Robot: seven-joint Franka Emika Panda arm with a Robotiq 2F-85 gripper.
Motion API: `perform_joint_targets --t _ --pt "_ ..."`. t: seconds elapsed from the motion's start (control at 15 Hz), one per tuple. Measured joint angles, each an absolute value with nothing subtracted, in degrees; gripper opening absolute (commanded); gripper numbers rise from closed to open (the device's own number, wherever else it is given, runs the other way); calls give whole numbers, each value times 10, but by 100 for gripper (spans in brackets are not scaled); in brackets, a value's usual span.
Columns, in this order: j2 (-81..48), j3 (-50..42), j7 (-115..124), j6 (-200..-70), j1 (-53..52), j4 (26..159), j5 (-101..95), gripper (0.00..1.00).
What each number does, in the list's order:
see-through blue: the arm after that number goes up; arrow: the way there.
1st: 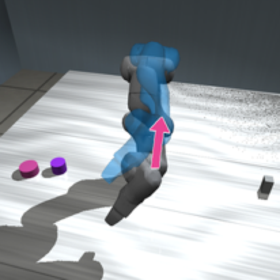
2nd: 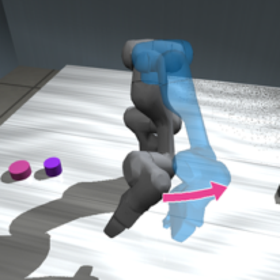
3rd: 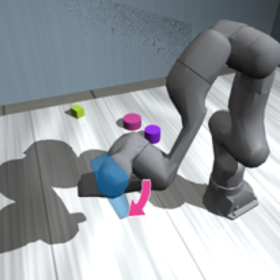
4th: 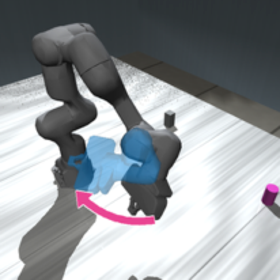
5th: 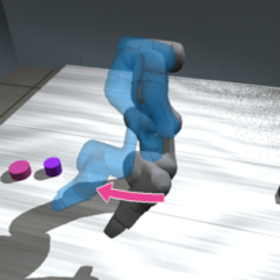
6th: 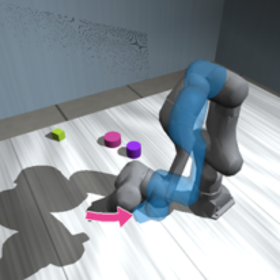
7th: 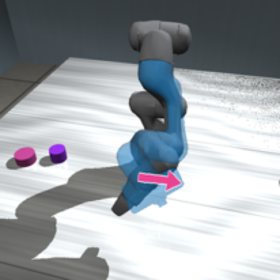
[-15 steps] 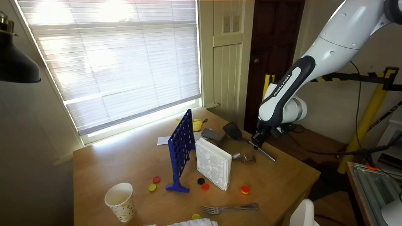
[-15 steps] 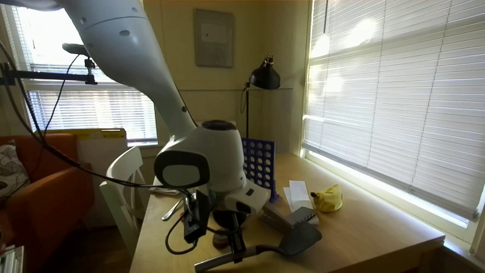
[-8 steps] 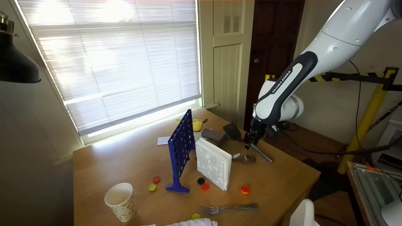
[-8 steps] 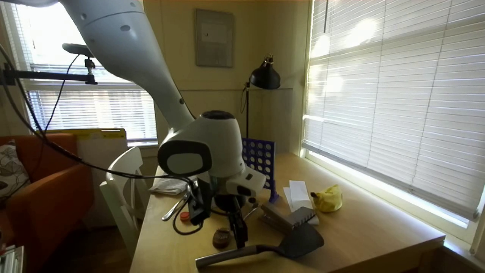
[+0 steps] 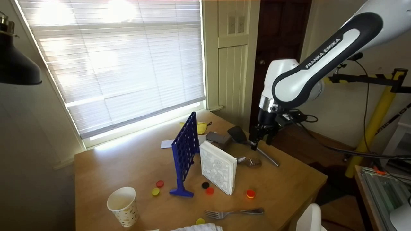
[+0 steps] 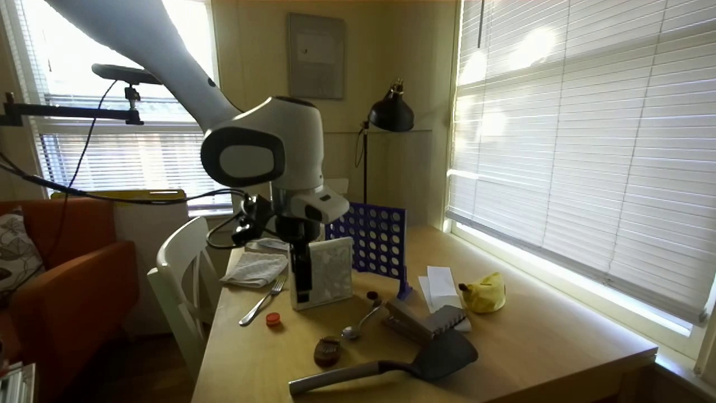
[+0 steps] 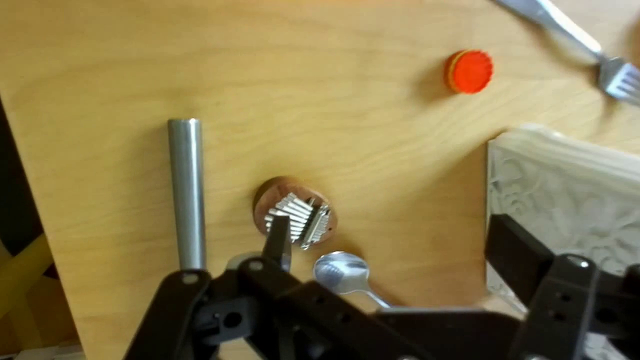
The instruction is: Move the fork using the spatula
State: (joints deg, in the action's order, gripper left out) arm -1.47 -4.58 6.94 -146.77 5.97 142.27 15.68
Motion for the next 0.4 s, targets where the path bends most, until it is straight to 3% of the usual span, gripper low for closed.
perform_joint_targets --t 0.4 --pt "77 -33 150 -1392 43 1454 139 100"
